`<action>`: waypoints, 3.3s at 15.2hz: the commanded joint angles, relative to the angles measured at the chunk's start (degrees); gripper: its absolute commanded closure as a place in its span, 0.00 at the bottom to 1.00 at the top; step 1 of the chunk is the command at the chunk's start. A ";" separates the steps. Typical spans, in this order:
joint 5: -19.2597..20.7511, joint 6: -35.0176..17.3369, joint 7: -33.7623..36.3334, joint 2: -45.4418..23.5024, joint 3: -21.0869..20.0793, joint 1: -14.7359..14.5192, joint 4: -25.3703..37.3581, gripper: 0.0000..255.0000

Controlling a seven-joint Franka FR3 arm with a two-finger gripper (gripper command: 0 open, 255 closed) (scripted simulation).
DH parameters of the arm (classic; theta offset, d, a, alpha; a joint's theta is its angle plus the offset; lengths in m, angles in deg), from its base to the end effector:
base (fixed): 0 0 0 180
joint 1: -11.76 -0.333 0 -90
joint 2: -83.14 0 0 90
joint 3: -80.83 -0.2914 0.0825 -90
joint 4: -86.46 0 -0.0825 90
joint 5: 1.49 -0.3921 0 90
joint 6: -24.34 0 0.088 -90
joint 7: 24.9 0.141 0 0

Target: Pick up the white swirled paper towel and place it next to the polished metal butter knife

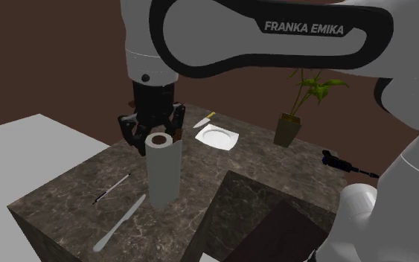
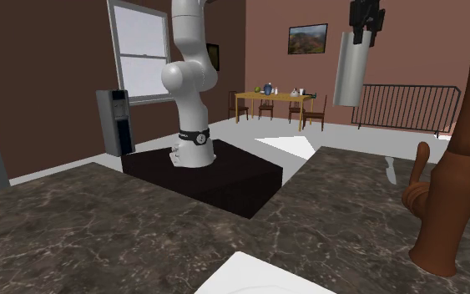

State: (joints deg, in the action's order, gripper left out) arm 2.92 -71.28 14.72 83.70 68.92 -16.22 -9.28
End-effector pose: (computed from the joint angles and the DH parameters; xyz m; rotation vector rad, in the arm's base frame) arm 0.4411 0.3560 0.5319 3.0846 0.0185 0.0865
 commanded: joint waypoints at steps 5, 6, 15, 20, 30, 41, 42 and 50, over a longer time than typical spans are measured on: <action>-0.03 -4.90 0.27 0.40 0.06 0.05 -5.27 1.00; -0.03 -5.67 0.32 0.43 0.06 0.06 -6.07 1.00; 0.19 -12.52 0.85 0.10 0.08 0.08 -12.61 1.00; 0.43 -16.25 1.23 -0.52 0.08 0.08 -15.76 1.00; 1.25 -23.61 2.20 -2.66 0.08 0.06 -21.07 1.00; 1.45 -24.97 2.41 -3.19 0.09 0.05 -21.92 0.00; 1.45 -24.97 2.41 -3.19 0.09 0.05 -21.92 0.00; 0.58 -18.03 1.83 -0.86 -0.12 -0.13 -17.24 0.00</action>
State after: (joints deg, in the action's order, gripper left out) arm 3.61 -90.13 16.76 82.56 68.74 -16.41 -27.01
